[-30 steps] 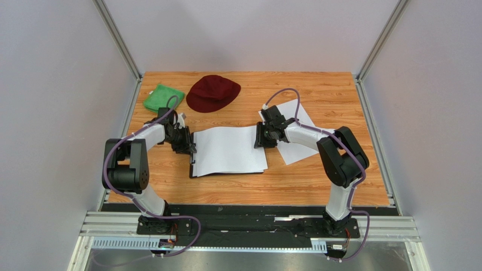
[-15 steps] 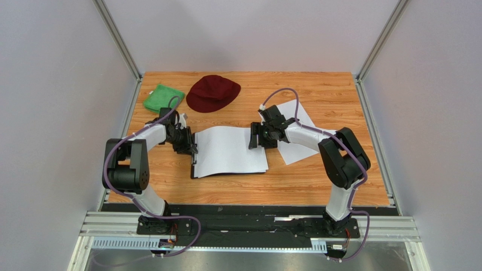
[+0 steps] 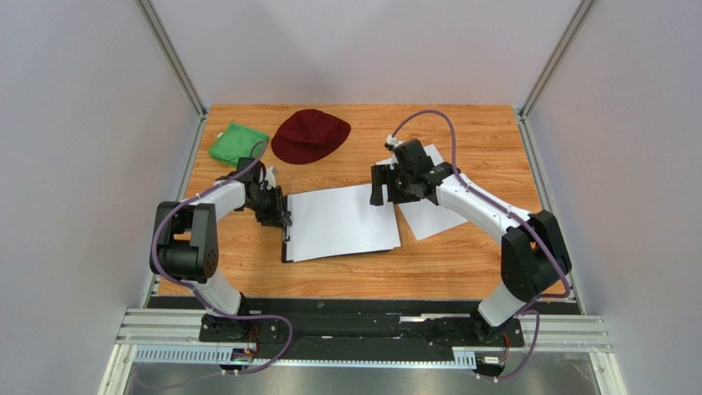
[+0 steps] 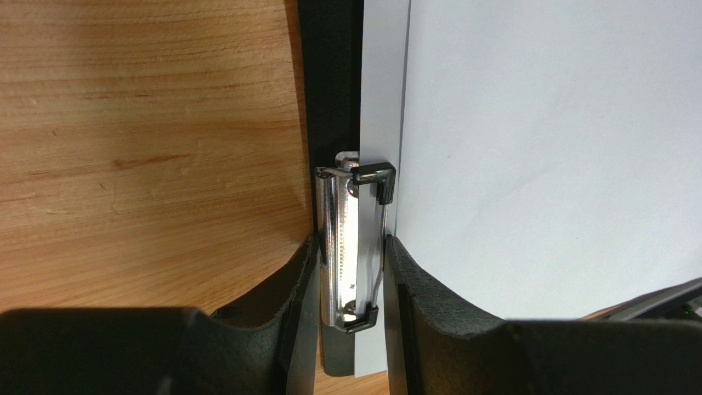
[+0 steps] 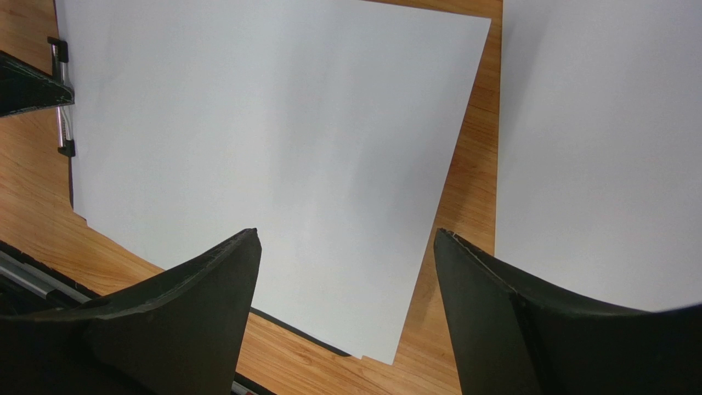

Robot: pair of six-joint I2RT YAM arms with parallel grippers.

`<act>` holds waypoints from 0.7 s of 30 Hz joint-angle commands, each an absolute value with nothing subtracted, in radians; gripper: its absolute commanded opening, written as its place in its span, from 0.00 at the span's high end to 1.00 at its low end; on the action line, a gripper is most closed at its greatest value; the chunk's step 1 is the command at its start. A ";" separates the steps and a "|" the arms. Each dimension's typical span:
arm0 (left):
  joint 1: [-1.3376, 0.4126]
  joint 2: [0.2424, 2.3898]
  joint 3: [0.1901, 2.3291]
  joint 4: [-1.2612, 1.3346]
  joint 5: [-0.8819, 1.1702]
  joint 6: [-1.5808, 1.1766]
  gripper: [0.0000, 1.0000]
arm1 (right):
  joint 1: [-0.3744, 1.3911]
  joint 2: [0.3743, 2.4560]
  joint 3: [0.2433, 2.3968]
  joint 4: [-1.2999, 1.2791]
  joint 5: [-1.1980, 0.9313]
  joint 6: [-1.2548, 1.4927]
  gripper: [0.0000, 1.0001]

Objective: Put the files into the folder

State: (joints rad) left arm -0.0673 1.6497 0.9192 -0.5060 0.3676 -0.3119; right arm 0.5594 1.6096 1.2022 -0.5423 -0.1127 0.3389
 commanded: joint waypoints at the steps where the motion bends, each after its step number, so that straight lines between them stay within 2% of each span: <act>1: -0.072 1.643 0.954 -0.509 0.393 -0.331 1.00 | 0.564 1.600 1.244 -0.552 -0.101 0.333 0.19; 5: -0.072 1.649 0.965 -0.522 0.385 -0.333 1.00 | 0.584 1.615 1.255 -0.480 -0.152 0.377 0.22; 7: -0.072 1.652 0.968 -0.525 0.380 -0.339 1.00 | 0.591 1.635 1.253 -0.431 -0.216 0.431 0.28; 8: -0.075 1.655 0.969 -0.526 0.376 -0.341 1.00 | 0.598 1.647 1.247 -0.348 -0.251 0.454 0.31; 9: -0.075 1.657 0.973 -0.531 0.371 -0.339 1.00 | 0.610 1.664 1.262 -0.322 -0.308 0.474 0.39; 13: -0.080 1.661 0.979 -0.541 0.359 -0.345 1.00 | 0.736 1.807 1.330 -0.200 -0.356 0.547 0.49; 14: -0.080 1.661 0.979 -0.543 0.357 -0.347 1.00 | 0.751 1.833 1.338 -0.139 -0.362 0.587 0.59; 17: -0.083 1.663 0.982 -0.546 0.347 -0.348 1.00 | 0.799 1.940 1.391 -0.078 -0.388 0.612 0.72; 21: -0.084 1.669 0.989 -0.551 0.341 -0.354 1.00 | 0.854 2.025 1.451 -0.074 -0.370 0.589 0.82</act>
